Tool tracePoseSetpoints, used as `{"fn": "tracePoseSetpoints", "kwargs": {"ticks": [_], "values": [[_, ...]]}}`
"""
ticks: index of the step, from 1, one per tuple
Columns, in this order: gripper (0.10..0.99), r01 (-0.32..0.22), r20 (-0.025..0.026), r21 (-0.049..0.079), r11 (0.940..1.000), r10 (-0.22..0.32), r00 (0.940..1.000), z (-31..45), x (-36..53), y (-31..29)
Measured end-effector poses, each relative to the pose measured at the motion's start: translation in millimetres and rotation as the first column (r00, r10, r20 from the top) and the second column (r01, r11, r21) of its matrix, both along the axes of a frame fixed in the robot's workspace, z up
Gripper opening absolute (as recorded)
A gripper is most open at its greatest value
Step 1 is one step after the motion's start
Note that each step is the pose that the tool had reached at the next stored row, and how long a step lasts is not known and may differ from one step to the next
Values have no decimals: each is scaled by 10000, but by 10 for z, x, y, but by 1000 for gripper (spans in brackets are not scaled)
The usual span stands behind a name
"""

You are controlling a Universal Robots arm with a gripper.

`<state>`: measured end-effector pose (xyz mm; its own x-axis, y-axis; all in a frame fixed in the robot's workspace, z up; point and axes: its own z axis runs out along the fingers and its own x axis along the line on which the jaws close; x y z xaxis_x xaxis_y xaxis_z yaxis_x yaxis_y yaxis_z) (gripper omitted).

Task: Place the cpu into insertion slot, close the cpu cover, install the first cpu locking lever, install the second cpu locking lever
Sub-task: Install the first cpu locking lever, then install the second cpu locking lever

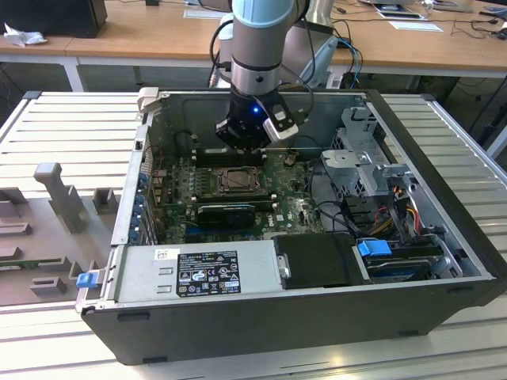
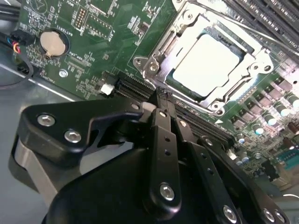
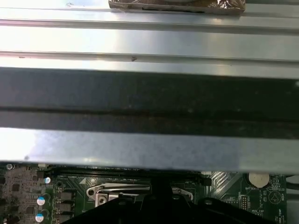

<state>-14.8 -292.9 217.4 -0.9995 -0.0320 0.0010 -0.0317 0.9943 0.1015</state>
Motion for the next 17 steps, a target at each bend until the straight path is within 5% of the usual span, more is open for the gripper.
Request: {"fn": "tracePoseSetpoints", "kwargs": {"ticks": [8,17], "values": [[106,0,0,0,10000,0,10000,0,0,-25],[106,2,-1,-2,10000,-2,10000,2,-1,-124]]}}
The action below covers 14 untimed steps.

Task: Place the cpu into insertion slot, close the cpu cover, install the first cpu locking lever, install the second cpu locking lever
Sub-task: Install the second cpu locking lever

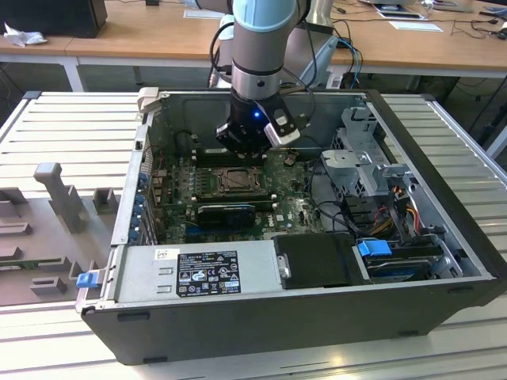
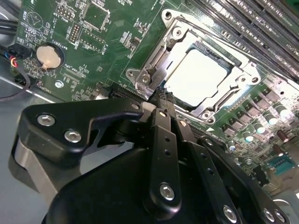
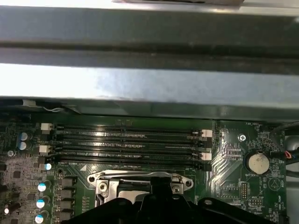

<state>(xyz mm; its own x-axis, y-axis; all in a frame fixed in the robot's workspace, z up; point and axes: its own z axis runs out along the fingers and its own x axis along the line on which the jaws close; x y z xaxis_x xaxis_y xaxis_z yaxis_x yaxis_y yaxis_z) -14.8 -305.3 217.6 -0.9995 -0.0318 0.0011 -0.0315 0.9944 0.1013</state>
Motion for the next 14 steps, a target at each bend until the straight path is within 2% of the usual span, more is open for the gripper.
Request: {"fn": "tracePoseSetpoints", "kwargs": {"ticks": [4,5,6,8,10,14], "values": [[106,-2,1,2,10000,2,10000,61,1,0],[106,-3,0,1,10000,3,10000,62,1,-16],[106,1,0,0,10000,-1,10000,62,1,-65],[106,1,1,1,10000,-1,10000,62,1,-108],[106,1,0,1,10000,-1,10000,62,1,-175],[106,1,1,2,10000,-1,10000,62,1,-221]]}}
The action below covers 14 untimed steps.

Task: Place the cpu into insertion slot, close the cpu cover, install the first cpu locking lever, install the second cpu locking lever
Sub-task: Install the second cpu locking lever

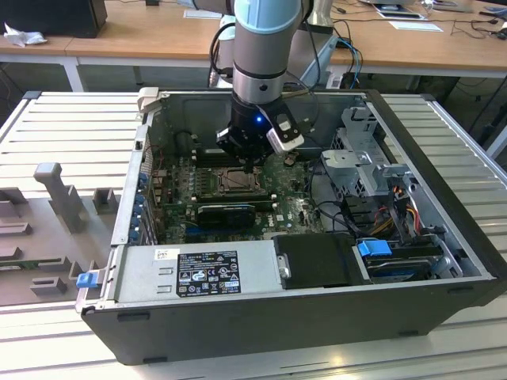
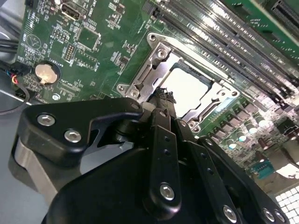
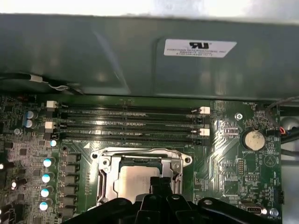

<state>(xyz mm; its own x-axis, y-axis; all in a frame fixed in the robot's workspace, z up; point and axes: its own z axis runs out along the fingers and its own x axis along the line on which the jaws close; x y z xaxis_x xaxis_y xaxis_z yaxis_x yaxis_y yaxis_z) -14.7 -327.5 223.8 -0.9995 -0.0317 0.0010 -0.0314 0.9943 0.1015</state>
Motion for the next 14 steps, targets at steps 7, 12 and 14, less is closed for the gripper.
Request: {"fn": "tracePoseSetpoints", "kwargs": {"ticks": [7,12,14], "values": [[106,0,-31,0,10000,0,10000,119,1,-56],[106,0,-31,3,10000,0,10000,121,1,-246],[106,0,-31,7,10000,0,10000,215,1,-261]]}}
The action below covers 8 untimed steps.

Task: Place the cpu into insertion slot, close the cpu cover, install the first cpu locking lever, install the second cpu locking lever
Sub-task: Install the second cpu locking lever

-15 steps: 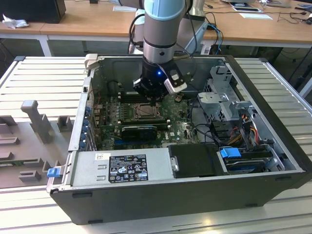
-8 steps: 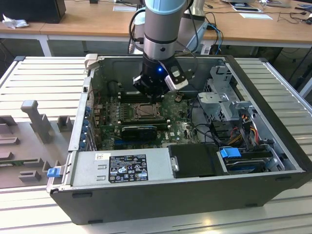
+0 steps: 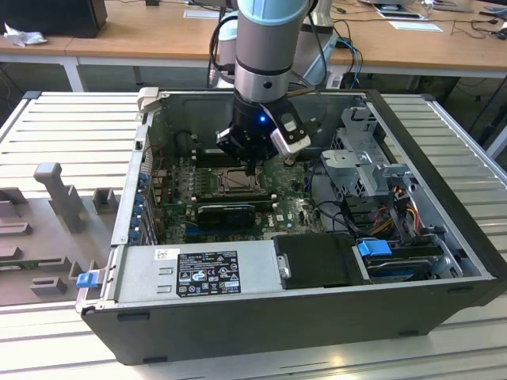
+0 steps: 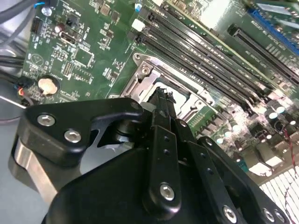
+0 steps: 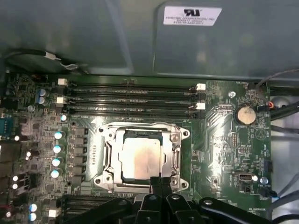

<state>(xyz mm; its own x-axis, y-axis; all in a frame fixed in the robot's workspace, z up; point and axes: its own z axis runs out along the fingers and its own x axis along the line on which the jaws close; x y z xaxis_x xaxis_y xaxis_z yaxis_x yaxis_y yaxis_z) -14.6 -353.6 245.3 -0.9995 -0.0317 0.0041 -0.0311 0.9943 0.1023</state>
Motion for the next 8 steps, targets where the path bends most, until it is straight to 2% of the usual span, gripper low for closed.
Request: {"fn": "tracePoseSetpoints", "kwargs": {"ticks": [3,8], "values": [[106,-1,0,4,10000,1,10000,11,0,-38],[106,0,0,3,10000,0,10000,8,0,-176]]}}
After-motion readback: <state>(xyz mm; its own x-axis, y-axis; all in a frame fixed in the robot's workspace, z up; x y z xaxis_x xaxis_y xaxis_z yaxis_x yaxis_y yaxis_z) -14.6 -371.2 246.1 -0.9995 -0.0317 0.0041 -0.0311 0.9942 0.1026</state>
